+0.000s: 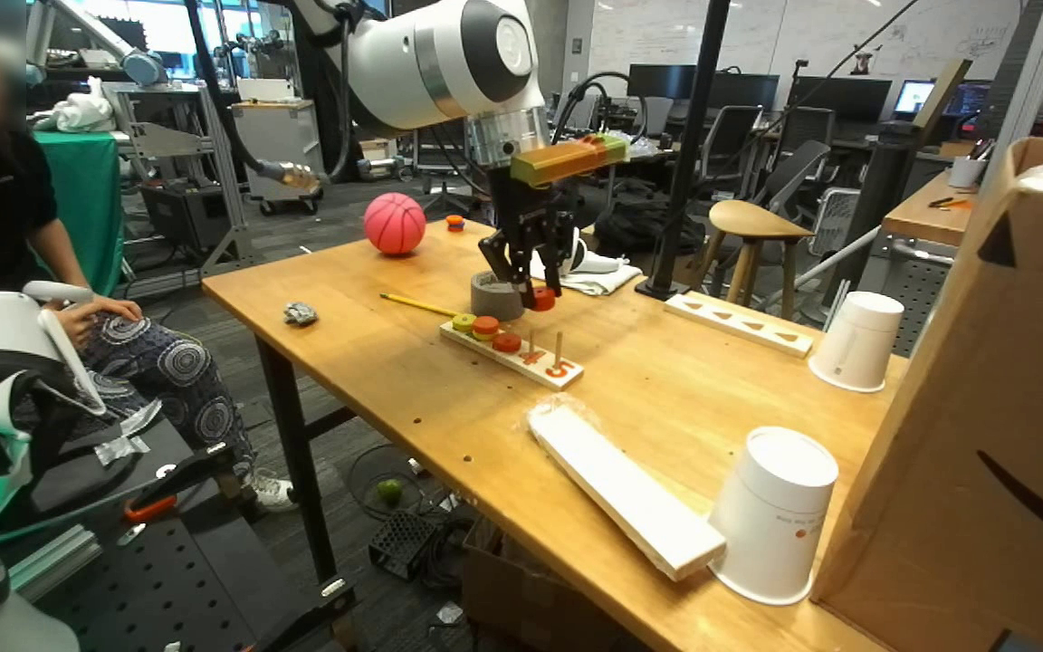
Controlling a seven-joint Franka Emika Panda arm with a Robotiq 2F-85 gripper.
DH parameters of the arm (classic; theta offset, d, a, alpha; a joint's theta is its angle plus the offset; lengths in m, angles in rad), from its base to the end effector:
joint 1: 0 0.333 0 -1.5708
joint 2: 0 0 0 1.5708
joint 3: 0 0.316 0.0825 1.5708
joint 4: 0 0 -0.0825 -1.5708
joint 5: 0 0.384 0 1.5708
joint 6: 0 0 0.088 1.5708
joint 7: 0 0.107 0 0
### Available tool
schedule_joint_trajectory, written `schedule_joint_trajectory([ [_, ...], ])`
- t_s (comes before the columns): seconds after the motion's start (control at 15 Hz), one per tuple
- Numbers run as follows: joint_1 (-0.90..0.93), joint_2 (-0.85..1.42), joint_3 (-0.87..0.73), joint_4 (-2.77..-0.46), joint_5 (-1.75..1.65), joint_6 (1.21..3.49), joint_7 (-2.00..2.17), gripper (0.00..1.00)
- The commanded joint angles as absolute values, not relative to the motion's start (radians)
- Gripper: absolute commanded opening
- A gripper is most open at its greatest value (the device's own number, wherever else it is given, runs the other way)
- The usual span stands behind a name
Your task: Move the right and middle blocks blocks to the first right position, respectively
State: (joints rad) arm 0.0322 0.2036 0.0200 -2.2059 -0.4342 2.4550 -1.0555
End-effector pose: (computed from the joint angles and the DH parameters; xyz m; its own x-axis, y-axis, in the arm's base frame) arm 0.5547 0.0290 0.2924 0.1443 0.9595 -0.2421 0.9842 -0.1137 0.1358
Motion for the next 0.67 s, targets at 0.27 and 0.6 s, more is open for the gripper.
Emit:
schedule_joint_trajectory([
  [0.27, 0.005, 0.176, -0.020, -2.177, -0.505, 2.399, -1.000, 0.23],
  [0.6, -0.017, 0.130, -0.017, -2.218, -0.451, 2.350, -0.976, 0.23],
])
